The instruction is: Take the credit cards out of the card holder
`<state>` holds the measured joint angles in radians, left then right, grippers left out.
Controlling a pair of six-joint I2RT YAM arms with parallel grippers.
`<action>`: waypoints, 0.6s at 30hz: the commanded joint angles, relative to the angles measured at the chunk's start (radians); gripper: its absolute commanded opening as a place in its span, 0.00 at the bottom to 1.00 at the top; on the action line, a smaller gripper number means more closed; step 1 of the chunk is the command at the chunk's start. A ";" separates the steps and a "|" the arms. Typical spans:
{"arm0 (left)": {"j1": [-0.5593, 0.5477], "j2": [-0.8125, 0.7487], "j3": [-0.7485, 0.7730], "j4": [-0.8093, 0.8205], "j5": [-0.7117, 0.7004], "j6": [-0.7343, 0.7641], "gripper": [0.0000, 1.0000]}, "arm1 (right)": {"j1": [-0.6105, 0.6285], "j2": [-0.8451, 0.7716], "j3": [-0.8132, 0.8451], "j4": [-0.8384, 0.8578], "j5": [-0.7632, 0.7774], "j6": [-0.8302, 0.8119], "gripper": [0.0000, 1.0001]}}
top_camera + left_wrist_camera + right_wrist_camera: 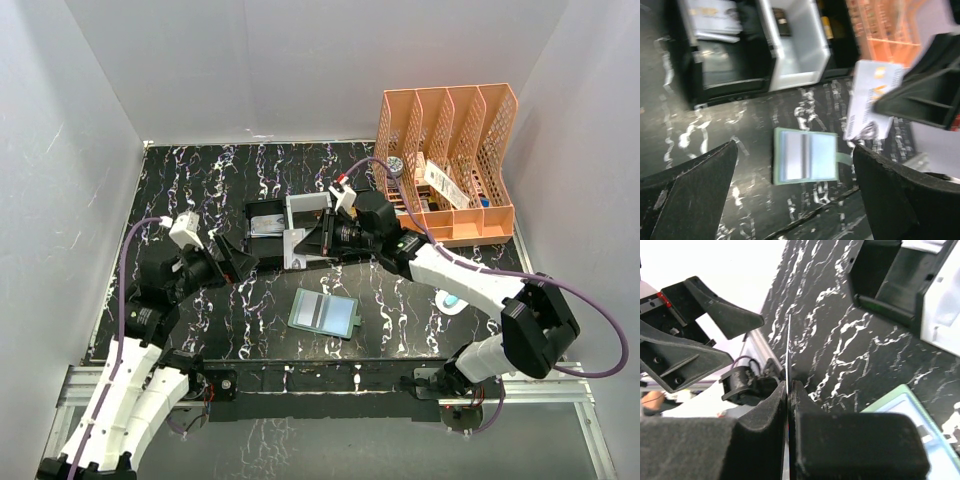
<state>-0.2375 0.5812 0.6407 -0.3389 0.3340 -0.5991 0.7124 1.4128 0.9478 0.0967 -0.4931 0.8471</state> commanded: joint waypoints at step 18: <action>0.108 0.147 0.075 -0.127 -0.449 0.179 0.99 | 0.249 0.197 0.358 -0.136 0.663 -0.977 0.00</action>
<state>-0.1776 0.7238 0.6746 -0.4538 -0.0612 -0.4339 0.9401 1.5425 1.2224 -0.1074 0.0242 0.1371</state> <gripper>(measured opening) 0.985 0.009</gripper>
